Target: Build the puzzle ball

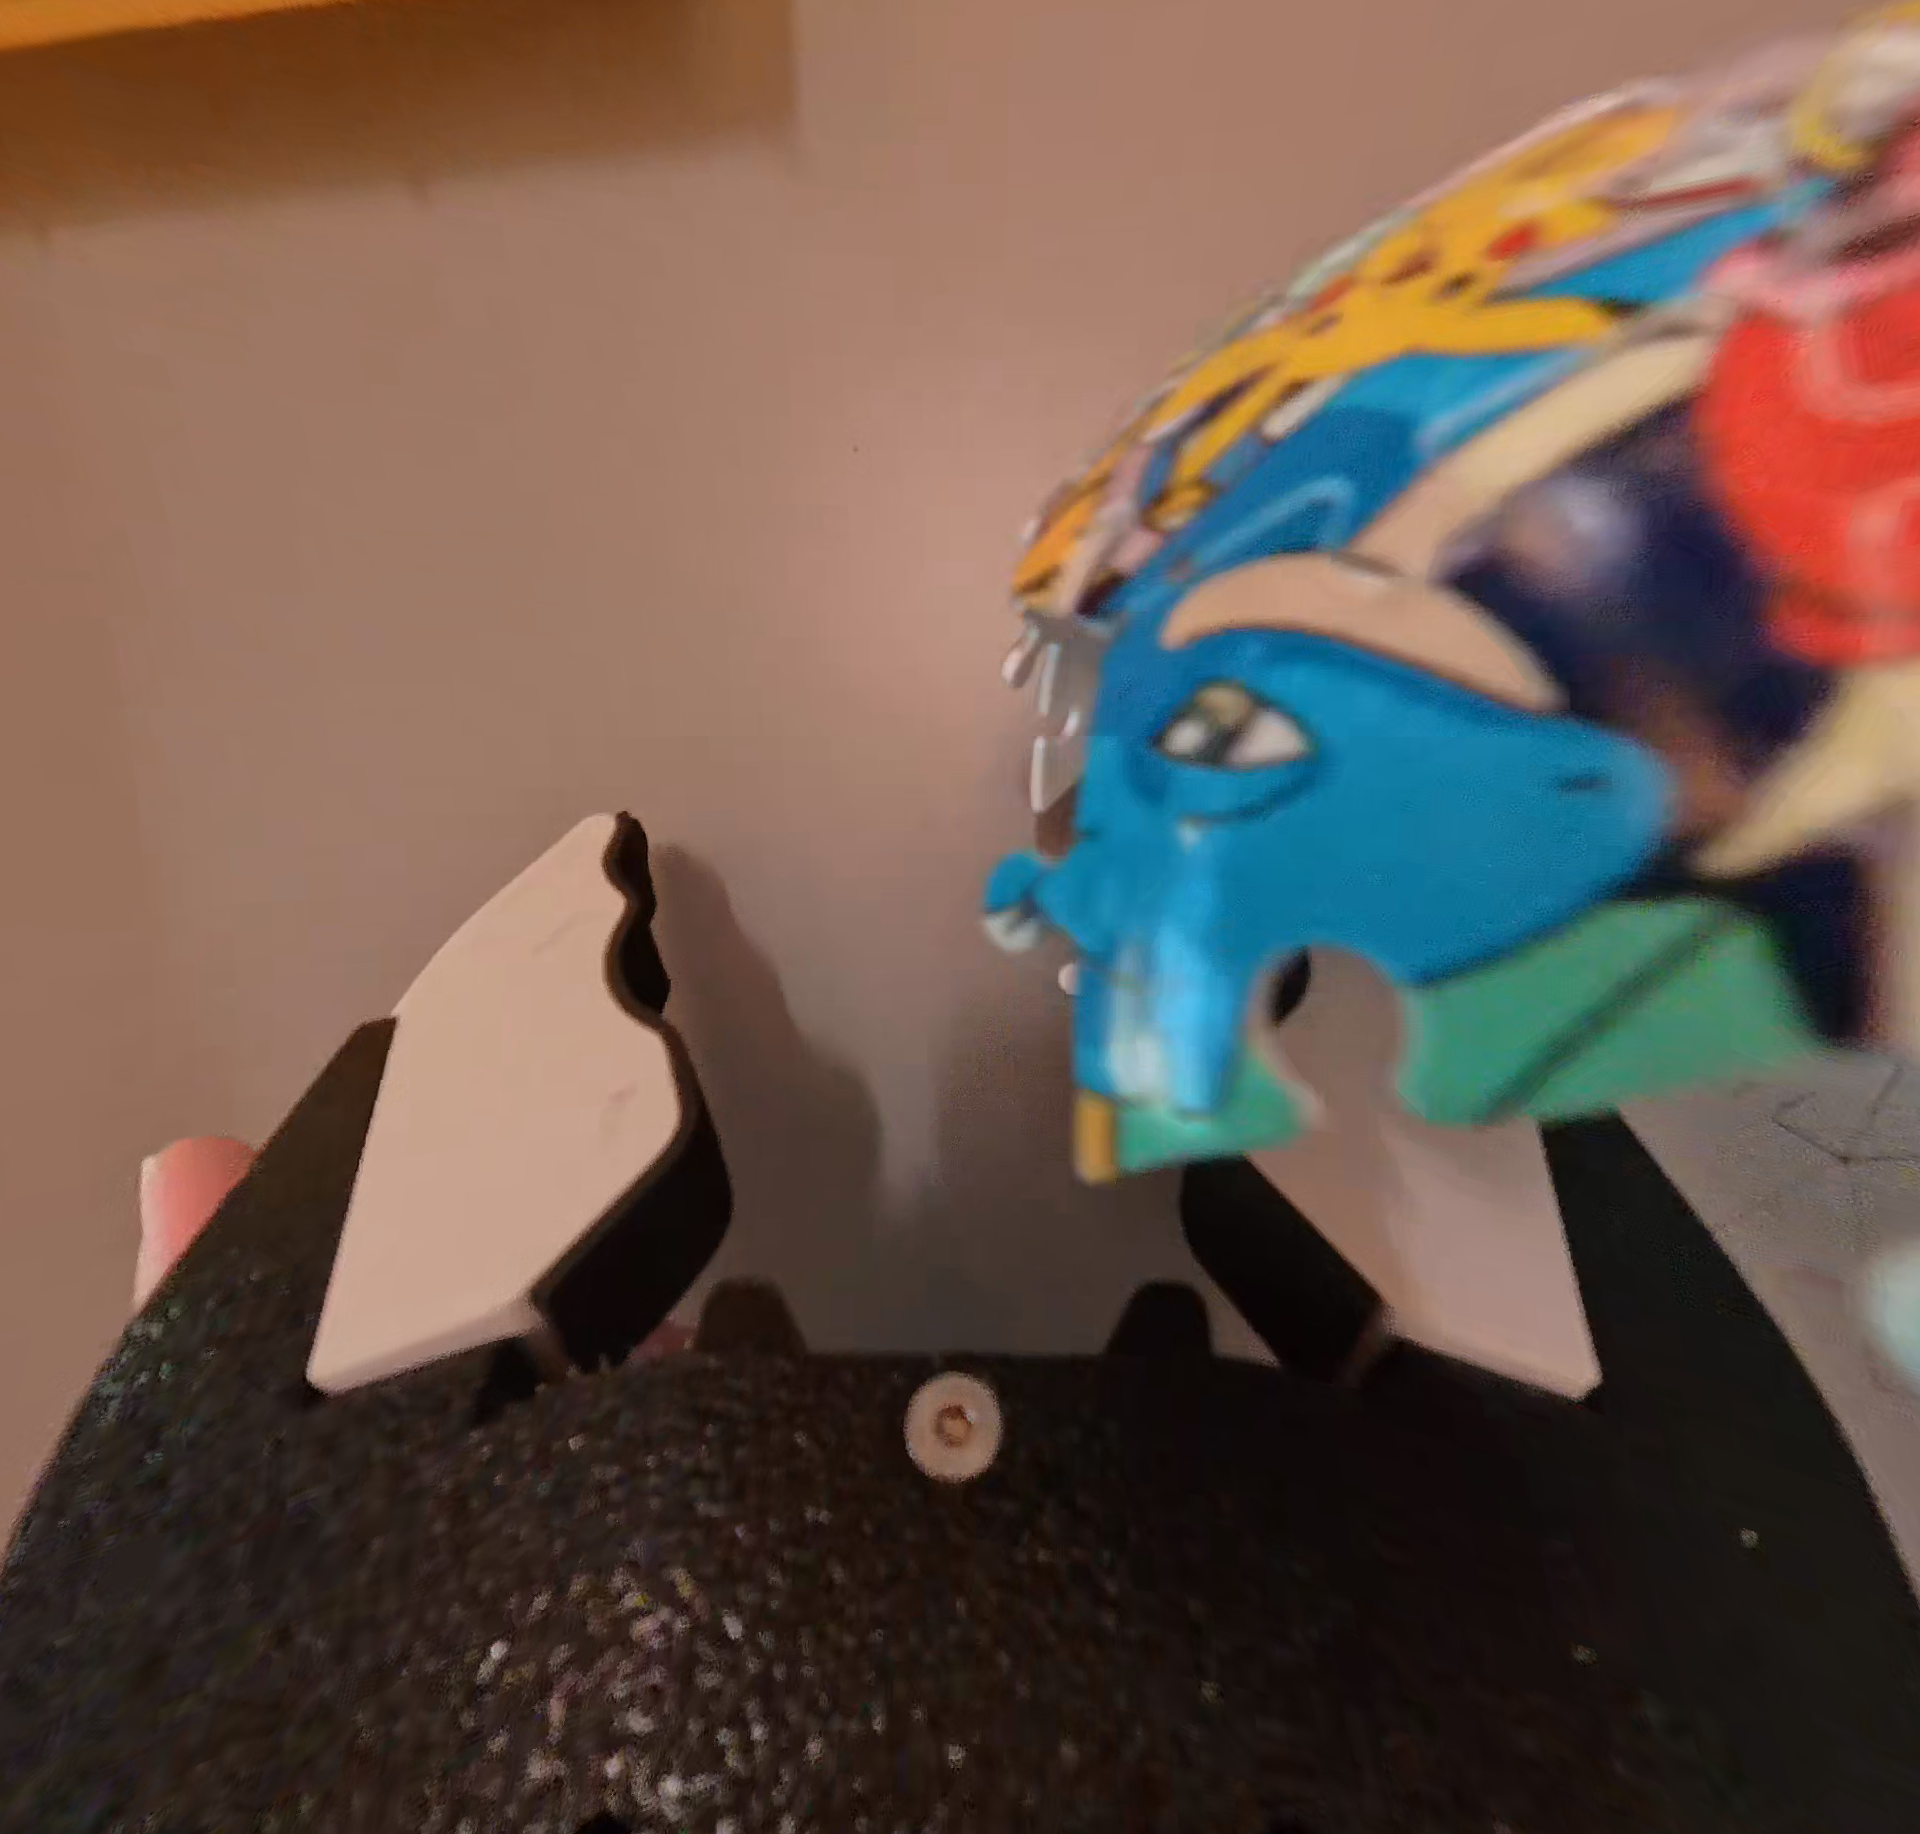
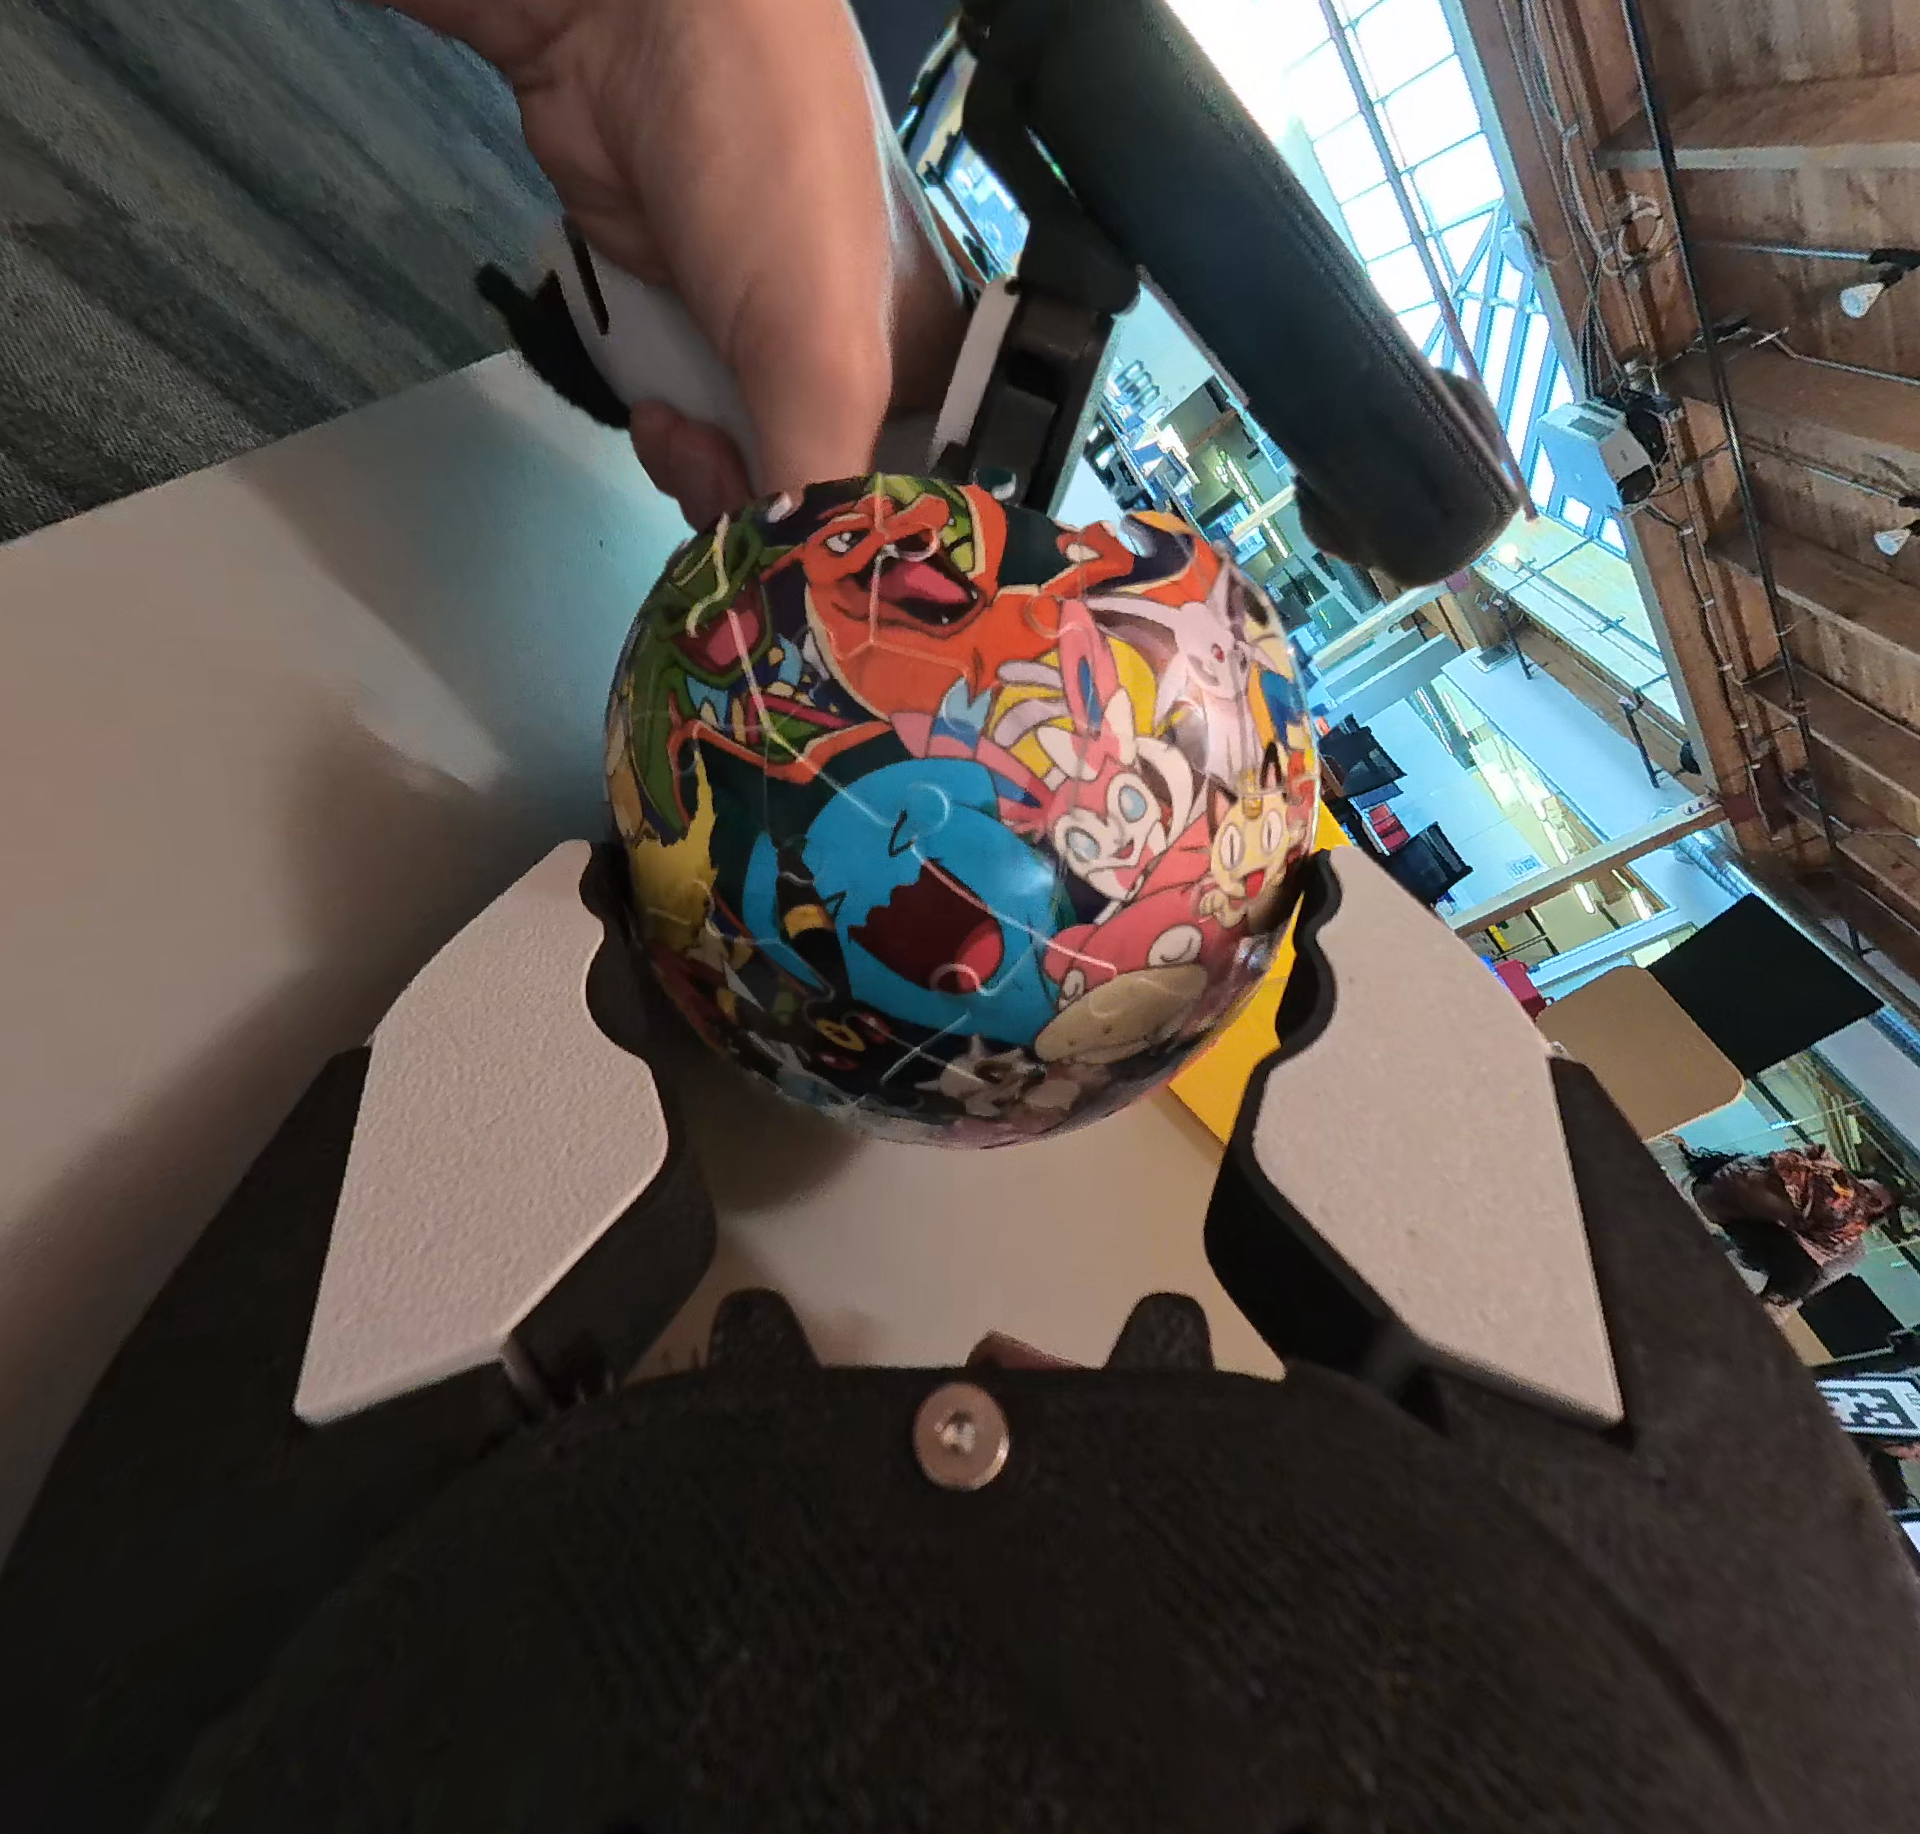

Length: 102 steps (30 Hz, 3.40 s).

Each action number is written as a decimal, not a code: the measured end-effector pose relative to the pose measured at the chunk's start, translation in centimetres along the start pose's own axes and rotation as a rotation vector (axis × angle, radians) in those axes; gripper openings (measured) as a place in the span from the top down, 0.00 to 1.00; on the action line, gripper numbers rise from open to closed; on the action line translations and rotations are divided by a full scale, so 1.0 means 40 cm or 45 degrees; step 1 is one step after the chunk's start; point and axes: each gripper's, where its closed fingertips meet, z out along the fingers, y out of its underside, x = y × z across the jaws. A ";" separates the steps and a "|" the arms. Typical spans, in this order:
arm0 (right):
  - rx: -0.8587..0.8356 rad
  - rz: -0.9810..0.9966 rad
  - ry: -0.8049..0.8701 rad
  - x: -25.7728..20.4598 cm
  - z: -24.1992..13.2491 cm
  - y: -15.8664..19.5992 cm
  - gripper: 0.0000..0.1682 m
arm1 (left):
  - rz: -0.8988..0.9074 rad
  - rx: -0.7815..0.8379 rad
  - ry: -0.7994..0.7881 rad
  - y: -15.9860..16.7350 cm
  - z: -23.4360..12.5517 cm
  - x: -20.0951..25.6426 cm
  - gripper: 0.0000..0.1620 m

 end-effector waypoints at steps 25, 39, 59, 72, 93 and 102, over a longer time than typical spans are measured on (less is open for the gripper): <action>-0.145 0.003 0.114 0.014 -0.101 0.031 0.31 | -0.101 -0.080 0.083 -0.027 0.022 0.105 0.36; -0.165 -0.047 0.151 0.016 -0.177 0.007 0.30 | 0.055 0.060 0.176 -0.118 0.028 0.245 0.37; -0.281 0.357 -0.240 0.024 -0.226 0.141 0.24 | 0.122 -0.138 0.209 -0.118 0.068 0.257 0.23; -0.489 0.256 -0.099 0.087 -0.383 0.185 0.24 | 0.322 -0.139 0.305 -0.259 0.100 0.476 0.25; -0.614 0.355 0.093 0.079 -0.776 0.269 0.22 | 0.484 -0.164 0.362 -0.320 0.146 0.764 0.12; -0.576 0.422 -0.037 0.066 -0.738 0.272 0.22 | 0.500 -0.187 0.373 -0.319 0.148 0.760 0.10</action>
